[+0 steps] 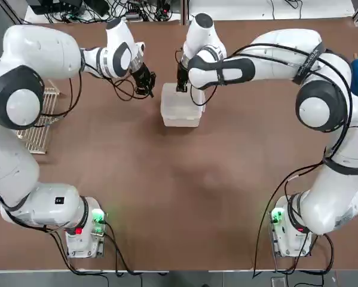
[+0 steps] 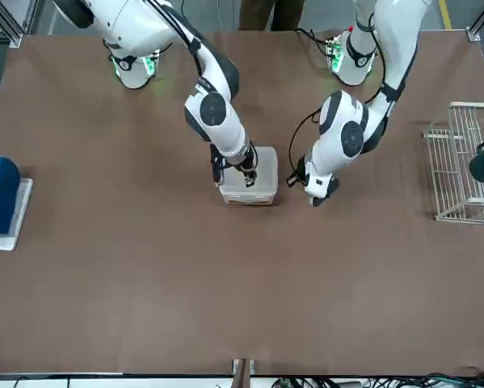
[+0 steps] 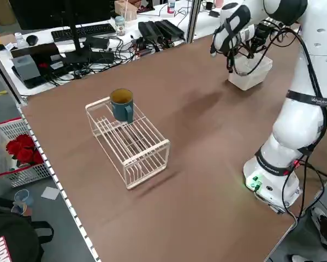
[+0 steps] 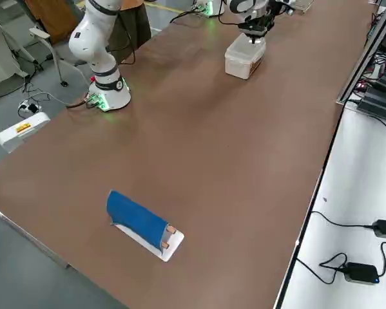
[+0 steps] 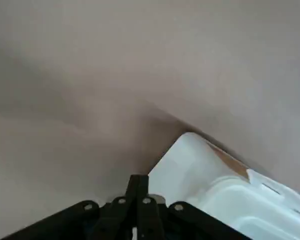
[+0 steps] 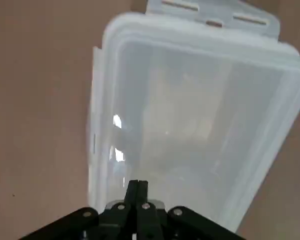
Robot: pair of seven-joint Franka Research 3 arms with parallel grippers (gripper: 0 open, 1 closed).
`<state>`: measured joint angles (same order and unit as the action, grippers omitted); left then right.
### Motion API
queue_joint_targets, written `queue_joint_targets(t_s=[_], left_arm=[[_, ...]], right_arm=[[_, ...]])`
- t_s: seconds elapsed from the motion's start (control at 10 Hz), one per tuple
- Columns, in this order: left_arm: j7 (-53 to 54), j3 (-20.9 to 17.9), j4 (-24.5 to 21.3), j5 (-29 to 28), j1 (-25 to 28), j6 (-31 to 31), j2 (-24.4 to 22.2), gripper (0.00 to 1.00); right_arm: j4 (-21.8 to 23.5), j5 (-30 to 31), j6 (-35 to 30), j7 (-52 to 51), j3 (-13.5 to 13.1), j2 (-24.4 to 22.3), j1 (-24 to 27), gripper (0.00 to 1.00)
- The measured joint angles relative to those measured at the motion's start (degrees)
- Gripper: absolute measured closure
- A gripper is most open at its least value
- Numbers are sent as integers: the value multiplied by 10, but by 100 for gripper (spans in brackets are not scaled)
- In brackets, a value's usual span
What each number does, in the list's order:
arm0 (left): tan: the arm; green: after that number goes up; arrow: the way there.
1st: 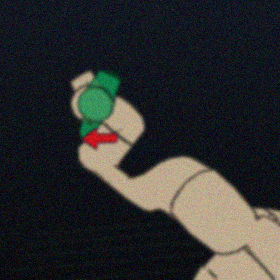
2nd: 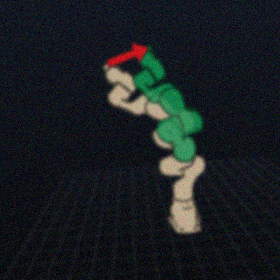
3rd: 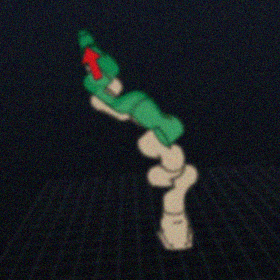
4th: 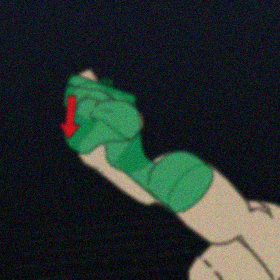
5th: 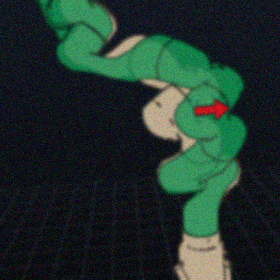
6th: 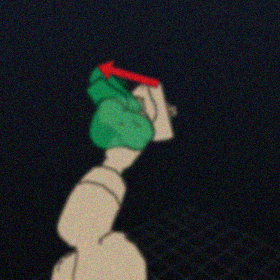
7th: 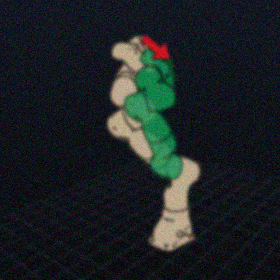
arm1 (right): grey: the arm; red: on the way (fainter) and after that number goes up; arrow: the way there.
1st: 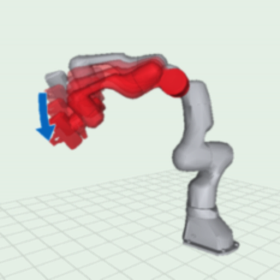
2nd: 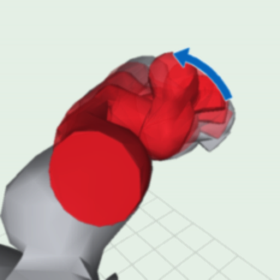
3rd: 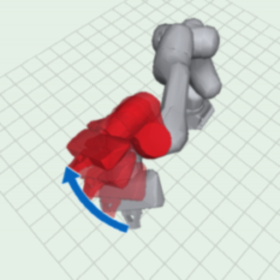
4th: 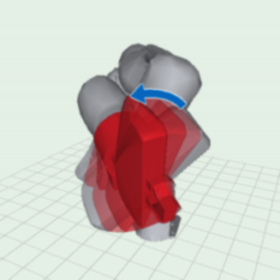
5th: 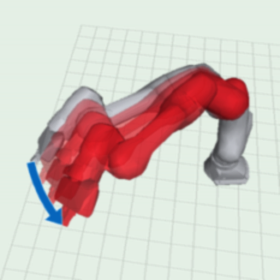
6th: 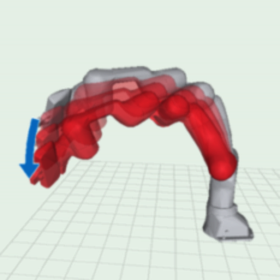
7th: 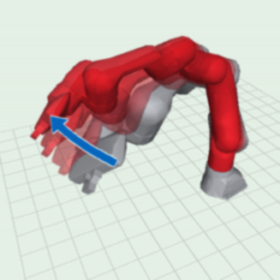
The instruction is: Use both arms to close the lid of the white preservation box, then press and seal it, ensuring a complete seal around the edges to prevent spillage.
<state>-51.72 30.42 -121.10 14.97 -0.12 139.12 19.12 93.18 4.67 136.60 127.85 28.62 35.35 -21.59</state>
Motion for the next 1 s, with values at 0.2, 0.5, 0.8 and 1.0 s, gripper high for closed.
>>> queue_joint_targets(t_s=[0.2, 0.5, 0.8, 1.0], left_arm=[[-54, 4, 13, -1, 5, -14, -29, 99], [-162, 12, 42, -22, -33, -30, -55, 99], [-253, 13, 92, -65, -93, -30, -24, 99], [-328, 12, 145, -130, -131, -30, 32, 99]], right_arm=[[-7, 1, -49, -15, 0, -20, 11, 99], [-7, 1, -117, -65, 0, -55, 40, 99], [6, -38, -189, -213, -1, -75, 124, 99], [33, -95, -207, -305, -9, -100, 160, 99]])
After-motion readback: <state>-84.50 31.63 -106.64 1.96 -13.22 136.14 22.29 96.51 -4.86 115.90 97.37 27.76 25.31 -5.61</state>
